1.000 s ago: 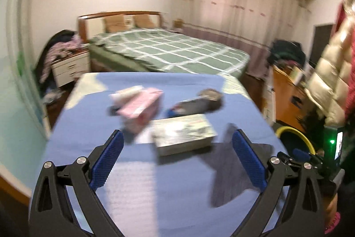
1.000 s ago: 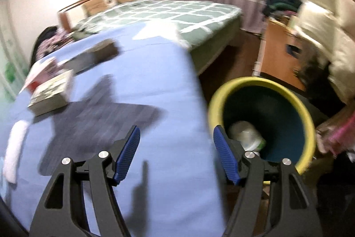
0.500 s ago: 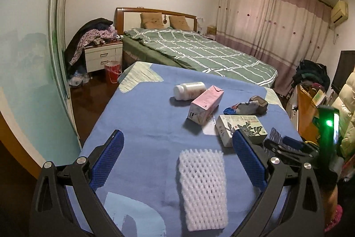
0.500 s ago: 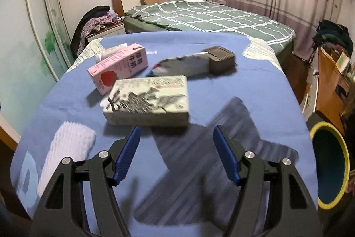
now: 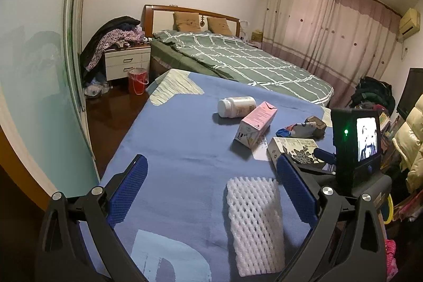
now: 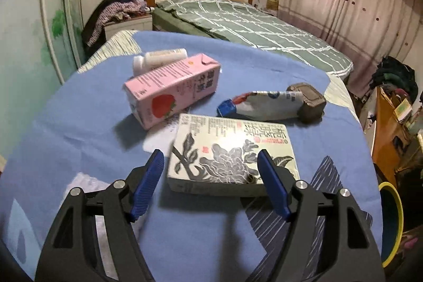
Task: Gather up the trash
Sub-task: 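Grasp the white floral-printed tea box with the right gripper and lift it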
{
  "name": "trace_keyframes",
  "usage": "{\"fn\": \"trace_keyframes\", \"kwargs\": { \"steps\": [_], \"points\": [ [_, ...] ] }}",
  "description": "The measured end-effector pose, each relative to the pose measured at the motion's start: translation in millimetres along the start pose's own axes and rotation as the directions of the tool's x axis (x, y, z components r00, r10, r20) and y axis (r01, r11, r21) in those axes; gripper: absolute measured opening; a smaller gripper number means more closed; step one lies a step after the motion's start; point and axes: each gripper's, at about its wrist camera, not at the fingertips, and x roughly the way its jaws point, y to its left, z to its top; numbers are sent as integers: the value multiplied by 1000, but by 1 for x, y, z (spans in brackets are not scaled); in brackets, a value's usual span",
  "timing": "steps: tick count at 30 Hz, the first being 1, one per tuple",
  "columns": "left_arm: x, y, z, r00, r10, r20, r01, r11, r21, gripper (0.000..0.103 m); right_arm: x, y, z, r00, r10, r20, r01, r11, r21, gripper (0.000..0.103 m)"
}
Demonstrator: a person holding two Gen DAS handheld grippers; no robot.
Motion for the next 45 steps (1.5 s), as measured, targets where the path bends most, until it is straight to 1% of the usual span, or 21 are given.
{"fn": "trace_keyframes", "kwargs": {
  "steps": [5,9,11,15,17,18,21,22,24,26,27,29,31,36,39,40,41,42,45],
  "points": [
    [6,-3,-1,1000,-12,-12,12,1000,0,96,0,-13,-7,1000,-13,-6,13,1000,12,69],
    [8,-5,-1,1000,-15,-15,15,1000,-1,96,-7,-39,-21,1000,-22,-14,23,999,45,70],
    [9,-6,-2,1000,-18,-17,18,1000,-2,96,-11,-59,-29,999,-45,-20,47,996,76,70],
    [10,-9,-2,999,-28,-19,28,1000,-1,96,-9,-116,-40,992,-114,-53,122,973,197,70],
    [11,-13,-2,999,-37,-22,37,999,1,96,-9,-132,-40,991,-123,-60,133,962,238,70],
    [12,-14,-3,999,-39,-23,39,999,2,96,-12,-136,-38,992,-116,-48,125,958,257,70],
    [13,-17,-2,999,-43,-24,43,999,4,96,-16,-126,-30,998,-63,-9,63,963,263,71],
    [14,-17,-2,999,-44,-24,44,999,5,96,-15,-120,-27,999,-38,2,37,964,264,72],
    [13,-17,-2,999,-46,-22,47,999,8,96,-8,-108,-21,1000,-17,19,11,964,267,77],
    [10,-14,-3,999,-48,-19,48,999,8,96,-1,-101,-17,1000,-23,18,17,962,273,81],
    [9,-13,-3,999,-48,-18,48,999,7,96,3,-99,-15,1000,-23,19,16,960,279,82],
    [9,-11,-3,999,-49,-16,49,999,2,96,7,-95,-12,999,-46,17,39,958,285,85],
    [11,-10,-2,998,-54,-17,54,999,-6,96,13,-95,-11,999,-47,4,44,956,290,86],
    [16,-13,-5,997,-68,-34,68,998,-1,96,33,-95,-16,997,-36,-73,57,951,304,87],
    [17,-17,-5,997,-73,-40,73,997,8,96,38,-99,-17,996,-11,-85,38,944,328,87],
    [18,-18,-5,996,-76,-41,76,997,10,96,40,-100,-17,996,0,-93,31,943,331,85],
    [18,-20,-6,996,-78,-42,78,997,12,96,42,-100,-18,995,10,-100,24,942,335,79],
    [18,-22,-6,996,-80,-42,81,997,18,96,41,-101,-18,995,0,-97,32,942,333,74],
    [19,-27,-6,996,-84,-44,85,996,30,96,38,-99,-20,996,-2,-91,31,950,310,74]
  ]
}}
